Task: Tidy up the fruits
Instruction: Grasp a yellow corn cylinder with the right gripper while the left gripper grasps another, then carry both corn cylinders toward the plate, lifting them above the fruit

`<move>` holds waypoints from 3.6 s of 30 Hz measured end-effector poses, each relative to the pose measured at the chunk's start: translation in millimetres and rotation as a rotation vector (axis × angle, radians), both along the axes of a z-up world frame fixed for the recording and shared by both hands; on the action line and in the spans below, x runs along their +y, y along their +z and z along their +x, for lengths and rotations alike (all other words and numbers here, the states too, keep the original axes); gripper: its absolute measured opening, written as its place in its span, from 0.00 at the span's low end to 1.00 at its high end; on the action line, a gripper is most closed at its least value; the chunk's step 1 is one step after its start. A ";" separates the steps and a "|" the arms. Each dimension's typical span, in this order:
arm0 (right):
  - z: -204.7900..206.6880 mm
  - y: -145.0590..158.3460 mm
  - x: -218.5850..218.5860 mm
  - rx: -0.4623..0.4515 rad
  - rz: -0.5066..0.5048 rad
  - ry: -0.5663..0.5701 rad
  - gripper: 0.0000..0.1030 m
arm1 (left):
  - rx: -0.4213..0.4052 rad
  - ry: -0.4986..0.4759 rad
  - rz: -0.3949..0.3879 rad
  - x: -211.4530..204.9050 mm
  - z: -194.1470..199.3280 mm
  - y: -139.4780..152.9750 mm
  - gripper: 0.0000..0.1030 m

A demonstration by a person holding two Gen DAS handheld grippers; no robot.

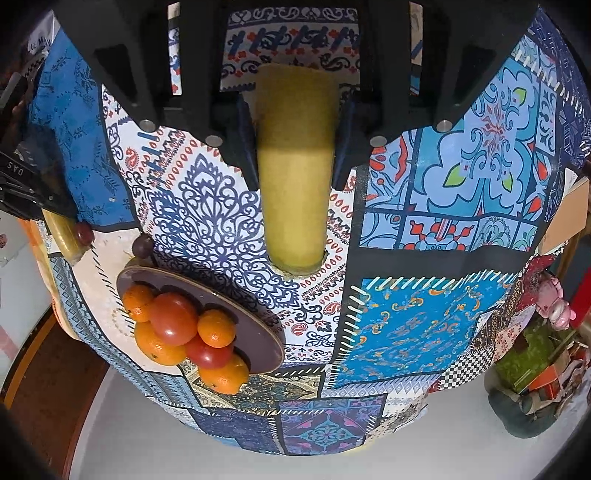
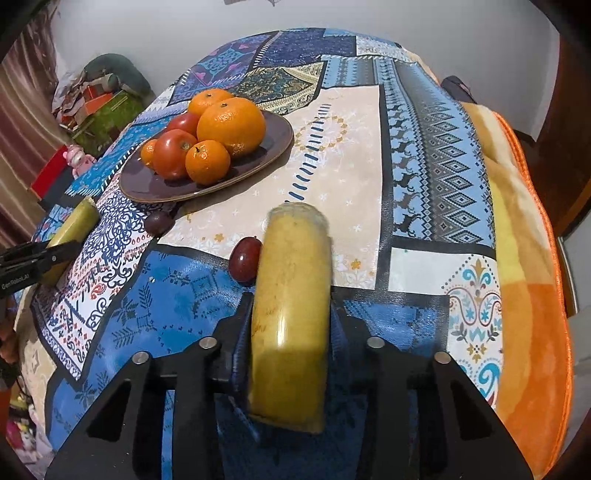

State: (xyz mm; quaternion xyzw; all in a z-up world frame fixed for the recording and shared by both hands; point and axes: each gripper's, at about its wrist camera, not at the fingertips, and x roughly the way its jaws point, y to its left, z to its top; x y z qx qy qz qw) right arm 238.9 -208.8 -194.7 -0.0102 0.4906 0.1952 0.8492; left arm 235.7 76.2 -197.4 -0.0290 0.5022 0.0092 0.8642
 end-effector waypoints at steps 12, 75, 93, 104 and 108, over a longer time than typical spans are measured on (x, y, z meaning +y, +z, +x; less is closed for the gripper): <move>-0.4 28.3 -11.1 -0.079 0.035 -0.018 0.34 | -0.077 -0.034 0.027 -8.1 -0.9 31.7 0.36; 29.9 80.8 36.1 -0.176 0.108 0.082 0.34 | 0.059 -0.140 0.023 25.6 -32.9 24.5 0.45; 22.9 75.2 53.6 -0.155 0.120 0.119 0.34 | 0.140 -0.154 -0.013 17.7 -17.9 2.8 0.36; 28.3 72.7 56.8 -0.160 0.130 0.123 0.34 | 0.079 -0.092 -0.023 30.3 -16.6 30.6 0.36; 33.1 74.9 59.2 -0.164 0.131 0.128 0.34 | 0.024 -0.102 -0.014 19.6 -0.4 46.5 0.36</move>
